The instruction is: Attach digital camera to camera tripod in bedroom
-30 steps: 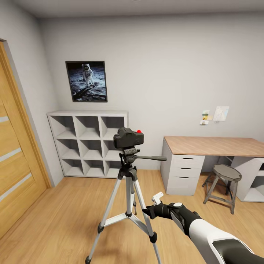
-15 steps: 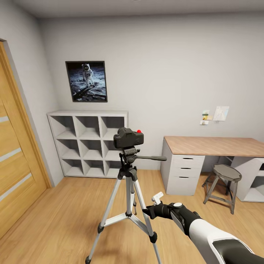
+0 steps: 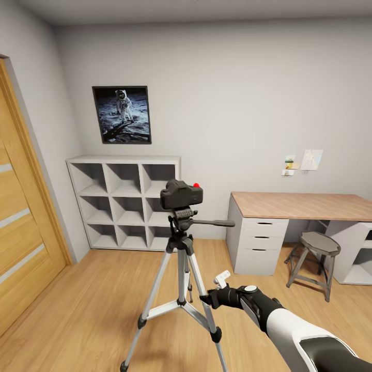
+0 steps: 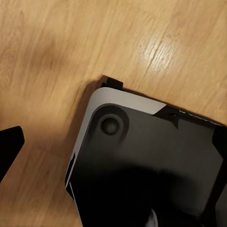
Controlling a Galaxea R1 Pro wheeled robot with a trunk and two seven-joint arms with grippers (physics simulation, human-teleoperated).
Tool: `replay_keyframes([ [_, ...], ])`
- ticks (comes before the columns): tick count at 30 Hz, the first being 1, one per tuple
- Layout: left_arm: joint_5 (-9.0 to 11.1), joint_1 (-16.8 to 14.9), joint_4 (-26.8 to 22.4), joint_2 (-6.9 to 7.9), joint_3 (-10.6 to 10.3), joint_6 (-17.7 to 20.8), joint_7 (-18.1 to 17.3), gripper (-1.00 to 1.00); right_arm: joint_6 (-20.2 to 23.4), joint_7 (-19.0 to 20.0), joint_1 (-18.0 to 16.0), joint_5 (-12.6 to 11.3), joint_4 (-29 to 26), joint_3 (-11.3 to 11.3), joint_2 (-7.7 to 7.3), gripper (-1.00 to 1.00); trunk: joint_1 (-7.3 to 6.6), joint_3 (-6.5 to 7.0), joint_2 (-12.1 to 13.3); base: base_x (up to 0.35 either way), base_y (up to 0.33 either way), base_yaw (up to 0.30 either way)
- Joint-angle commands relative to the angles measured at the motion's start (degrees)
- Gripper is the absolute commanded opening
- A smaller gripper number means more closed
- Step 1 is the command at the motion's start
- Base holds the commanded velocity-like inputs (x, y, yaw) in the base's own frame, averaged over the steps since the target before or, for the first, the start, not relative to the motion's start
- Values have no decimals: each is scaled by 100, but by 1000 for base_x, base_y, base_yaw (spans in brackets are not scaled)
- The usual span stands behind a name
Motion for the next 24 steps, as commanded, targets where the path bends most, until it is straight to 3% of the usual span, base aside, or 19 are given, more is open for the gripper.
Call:
replay_keyframes([
  [1, 50, -2, -1, 4, -47, 17, 17, 100, 16, 6, 0, 7, -9, 36, -2, 100, 2, -2, -4, 0, 0, 0],
  [3, 50, 10, -3, 6, -47, -52, 17, 100, 1, 6, 0, 32, -9, 36, -4, 100, 2, -2, -4, 0, 0, 0],
  [5, 43, 61, -5, -4, -48, -437, 17, 100, -8, 25, 0, 27, -9, 36, -22, 100, 2, -2, -4, 0, 0, 0],
  [8, 44, 84, -5, -8, -49, -525, 17, 100, -11, 55, 0, 23, -15, 35, -38, 100, 2, -2, -4, 0, 0, 0],
  [17, 50, 102, -5, -27, -49, -589, 17, 100, -13, 165, -1, 17, -44, 36, -68, 100, 2, -2, -4, 0, 0, 0],
  [24, 50, 104, -5, -36, -49, -592, 17, 100, -9, 487, 0, 4, -108, 33, -98, 100, 2, -2, -4, 0, 0, 0],
])
